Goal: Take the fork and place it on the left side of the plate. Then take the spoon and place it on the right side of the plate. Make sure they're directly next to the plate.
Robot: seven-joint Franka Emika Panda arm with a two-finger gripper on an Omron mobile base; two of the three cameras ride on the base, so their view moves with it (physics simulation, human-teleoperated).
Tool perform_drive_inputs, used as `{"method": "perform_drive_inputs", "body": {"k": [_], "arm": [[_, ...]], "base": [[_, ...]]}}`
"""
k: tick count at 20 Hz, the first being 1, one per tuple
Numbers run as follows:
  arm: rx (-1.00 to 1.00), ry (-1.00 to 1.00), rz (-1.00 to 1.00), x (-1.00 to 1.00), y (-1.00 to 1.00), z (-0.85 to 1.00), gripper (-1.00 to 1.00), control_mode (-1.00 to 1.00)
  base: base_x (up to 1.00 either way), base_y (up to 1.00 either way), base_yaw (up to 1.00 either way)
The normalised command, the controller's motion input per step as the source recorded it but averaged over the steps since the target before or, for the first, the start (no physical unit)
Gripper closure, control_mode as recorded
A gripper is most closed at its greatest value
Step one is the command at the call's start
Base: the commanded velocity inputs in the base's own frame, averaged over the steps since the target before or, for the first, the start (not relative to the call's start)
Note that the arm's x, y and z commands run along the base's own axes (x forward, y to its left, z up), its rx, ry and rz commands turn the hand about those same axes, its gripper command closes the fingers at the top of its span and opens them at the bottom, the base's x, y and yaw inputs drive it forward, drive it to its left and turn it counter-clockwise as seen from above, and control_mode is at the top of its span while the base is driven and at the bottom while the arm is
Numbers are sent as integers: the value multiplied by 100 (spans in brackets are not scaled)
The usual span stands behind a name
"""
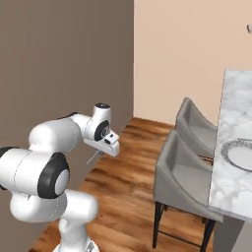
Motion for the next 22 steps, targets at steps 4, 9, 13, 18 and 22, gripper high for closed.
{"method": "perform_drive_inputs", "body": {"k": [4,9,13,18,22], "arm": [[0,0,0,0,0,0,100,100],[0,0,0,0,0,0,100,100],[0,0,0,0,0,0,100,100],[0,0,0,0,0,0,100,100],[0,0,0,0,0,0,100,100]], "base": [[53,45,-44],[54,41,-49],[54,42,-50],[54,43,-48],[54,41,-50]]}}
